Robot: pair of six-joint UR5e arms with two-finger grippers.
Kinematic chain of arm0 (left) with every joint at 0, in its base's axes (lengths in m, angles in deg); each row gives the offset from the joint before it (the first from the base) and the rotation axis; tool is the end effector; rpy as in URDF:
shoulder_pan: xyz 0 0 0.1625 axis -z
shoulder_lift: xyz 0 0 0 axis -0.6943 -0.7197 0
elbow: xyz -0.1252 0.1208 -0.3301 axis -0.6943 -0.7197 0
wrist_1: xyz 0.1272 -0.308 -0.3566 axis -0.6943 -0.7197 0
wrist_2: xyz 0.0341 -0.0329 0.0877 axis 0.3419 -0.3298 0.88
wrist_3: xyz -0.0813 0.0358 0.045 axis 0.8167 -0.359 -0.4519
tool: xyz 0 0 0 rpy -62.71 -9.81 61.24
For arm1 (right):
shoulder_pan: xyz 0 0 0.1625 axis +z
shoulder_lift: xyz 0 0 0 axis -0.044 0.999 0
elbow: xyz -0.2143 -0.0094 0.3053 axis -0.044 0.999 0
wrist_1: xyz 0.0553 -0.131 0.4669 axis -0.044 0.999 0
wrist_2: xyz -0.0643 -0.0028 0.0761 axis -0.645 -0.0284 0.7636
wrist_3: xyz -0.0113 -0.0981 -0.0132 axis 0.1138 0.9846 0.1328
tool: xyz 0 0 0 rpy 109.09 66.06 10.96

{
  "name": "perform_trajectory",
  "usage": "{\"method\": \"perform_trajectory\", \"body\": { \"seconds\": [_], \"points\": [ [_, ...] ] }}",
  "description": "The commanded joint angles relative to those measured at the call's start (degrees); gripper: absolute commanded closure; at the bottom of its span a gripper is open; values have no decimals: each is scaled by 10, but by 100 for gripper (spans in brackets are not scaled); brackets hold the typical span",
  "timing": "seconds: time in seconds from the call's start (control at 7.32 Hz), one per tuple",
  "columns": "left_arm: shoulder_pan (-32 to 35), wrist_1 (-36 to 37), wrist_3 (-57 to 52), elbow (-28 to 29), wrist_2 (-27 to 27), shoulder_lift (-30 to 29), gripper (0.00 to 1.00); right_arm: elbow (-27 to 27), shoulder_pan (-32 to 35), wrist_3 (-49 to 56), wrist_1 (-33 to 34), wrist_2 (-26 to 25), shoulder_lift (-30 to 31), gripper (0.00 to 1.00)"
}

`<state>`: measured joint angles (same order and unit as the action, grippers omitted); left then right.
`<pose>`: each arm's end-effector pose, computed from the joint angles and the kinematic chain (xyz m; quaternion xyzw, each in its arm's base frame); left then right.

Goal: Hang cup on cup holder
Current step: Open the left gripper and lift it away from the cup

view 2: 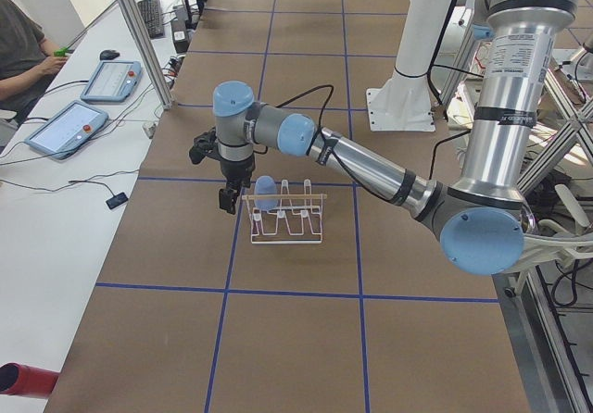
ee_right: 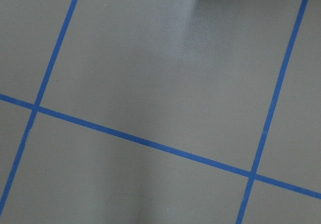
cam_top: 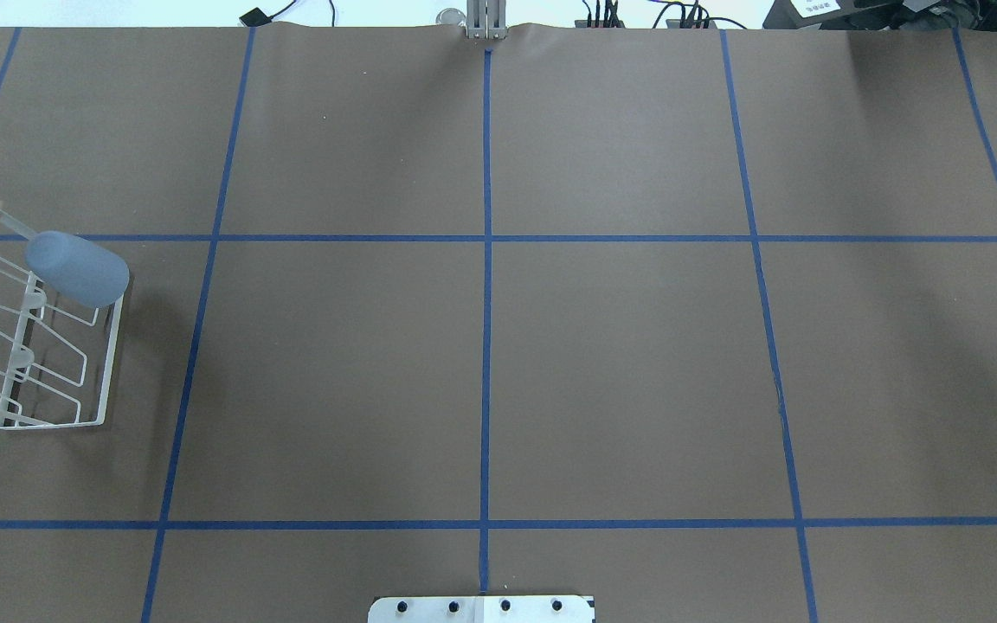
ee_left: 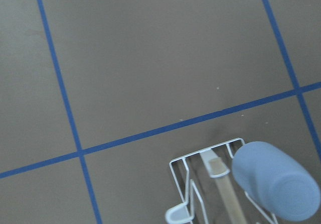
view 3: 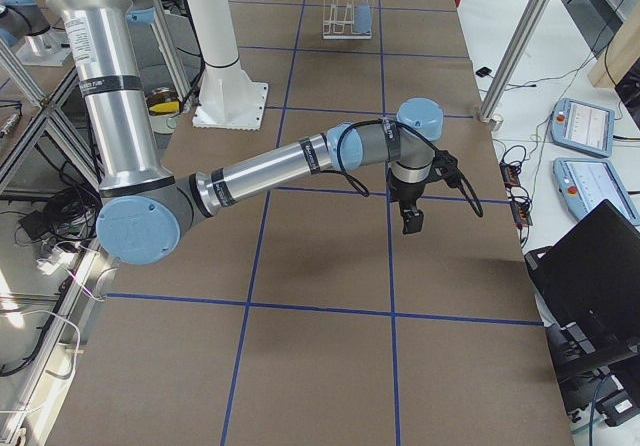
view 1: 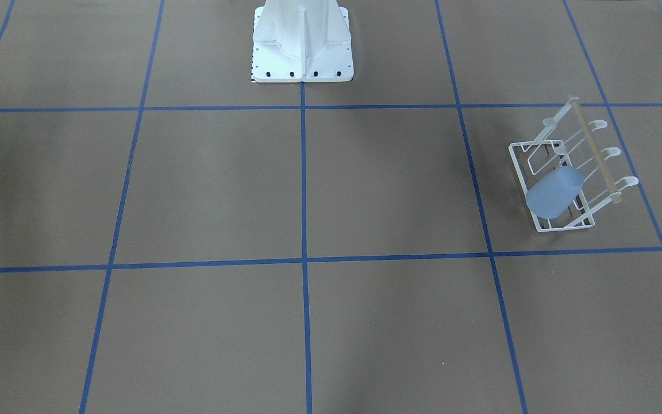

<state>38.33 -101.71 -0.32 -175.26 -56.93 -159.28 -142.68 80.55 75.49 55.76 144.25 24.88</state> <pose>0.0091 -0.5951 0.3918 0.0937 0.3391 0.0951 0.9312 -0.0087 -0.6187 0.4064 0.0850 -0.3632 -0.1133 0.9209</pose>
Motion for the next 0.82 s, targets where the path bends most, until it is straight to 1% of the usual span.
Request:
{"method": "perform_trajectory", "body": {
  "seconds": [0.0,0.14,0.41,0.55,0.68],
  "points": [
    [38,-1,-26,20,-13,28,2,-26,1,-1,-9,-11,61,0],
    [40,-1,-26,13,-13,33,2,-23,1,0,-9,-9,64,0],
    [40,-3,-27,30,-13,39,2,-10,0,1,-9,-1,77,0],
    [40,-4,-27,52,-14,39,2,-13,0,-1,-10,-2,77,0],
    [41,-4,-28,61,-31,40,2,-15,0,-1,-10,-2,77,0]
  ]
}}
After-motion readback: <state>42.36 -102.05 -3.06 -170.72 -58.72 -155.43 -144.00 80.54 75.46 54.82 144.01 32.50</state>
